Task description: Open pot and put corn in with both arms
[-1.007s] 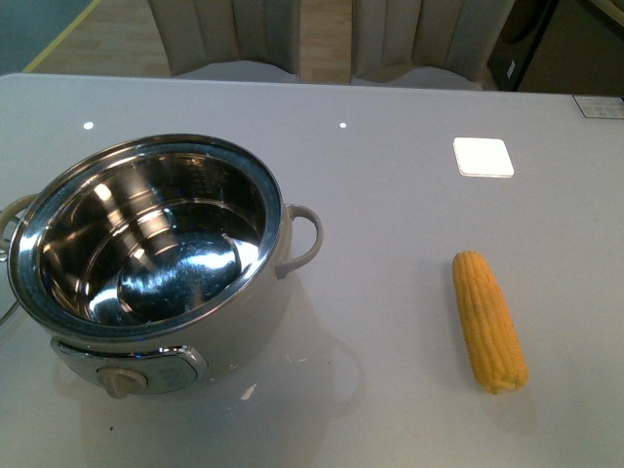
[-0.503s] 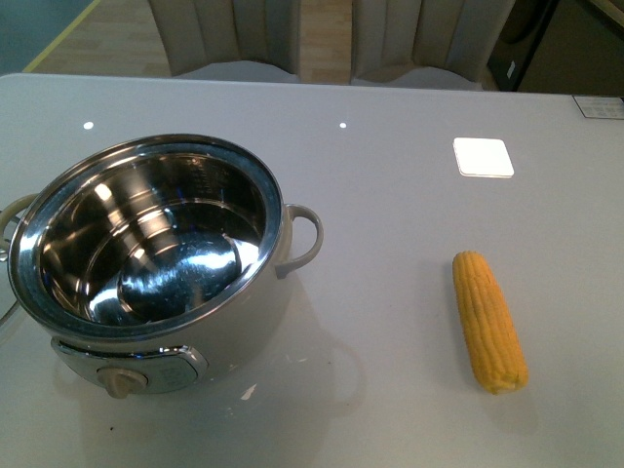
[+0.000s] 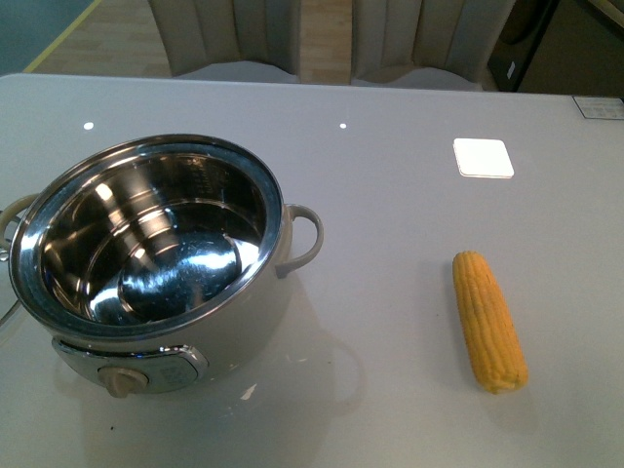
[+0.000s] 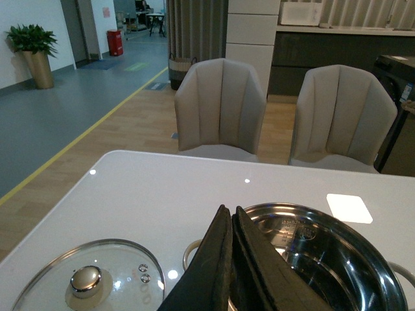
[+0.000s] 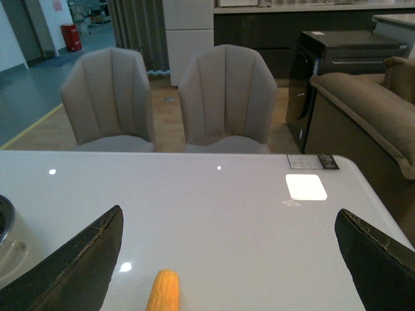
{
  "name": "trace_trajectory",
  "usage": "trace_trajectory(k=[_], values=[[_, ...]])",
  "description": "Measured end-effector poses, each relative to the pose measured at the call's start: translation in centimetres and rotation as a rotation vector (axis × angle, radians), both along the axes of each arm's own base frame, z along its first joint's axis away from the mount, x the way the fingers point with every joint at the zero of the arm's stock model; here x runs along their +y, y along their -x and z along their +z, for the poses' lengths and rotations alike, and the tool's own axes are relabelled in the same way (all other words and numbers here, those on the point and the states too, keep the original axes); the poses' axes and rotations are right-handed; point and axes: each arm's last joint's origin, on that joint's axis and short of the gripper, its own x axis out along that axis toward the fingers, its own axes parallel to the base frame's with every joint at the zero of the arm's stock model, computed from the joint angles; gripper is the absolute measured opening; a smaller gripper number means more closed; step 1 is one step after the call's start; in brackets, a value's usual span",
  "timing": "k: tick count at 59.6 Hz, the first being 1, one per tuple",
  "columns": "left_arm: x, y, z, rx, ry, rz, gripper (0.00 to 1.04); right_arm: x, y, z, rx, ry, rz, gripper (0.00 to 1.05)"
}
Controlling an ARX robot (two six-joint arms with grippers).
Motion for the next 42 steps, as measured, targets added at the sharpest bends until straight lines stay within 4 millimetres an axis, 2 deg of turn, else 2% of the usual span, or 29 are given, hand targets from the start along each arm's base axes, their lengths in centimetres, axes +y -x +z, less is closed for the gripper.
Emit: trace_trajectory(k=[18,26,33,37,42], values=[[0.0,0.0,0.0,-0.002,0.000,0.000,0.04,0.0,0.0,0.0,0.000,0.000,0.000,0.96],[0.0,0.0,0.0,-0.002,0.002,0.000,0.29,0.0,-0.1,-0.1,0.038,-0.014,0.006,0.96],[0.0,0.0,0.0,-0.002,0.001,-0.001,0.48,0.0,-0.3,-0.3,0.560,-0.155,-0.021,0.96],[0.0,0.0,0.0,-0.001,0.002,0.000,0.59,0.0,-0.2,-1.1,0.691,-0.193,-0.043,0.96],[0.0,0.0,0.0,-0.001,0.002,0.000,0.74,0.2,-0.4,-1.1,0.716,-0.211,-0.052,0.96]])
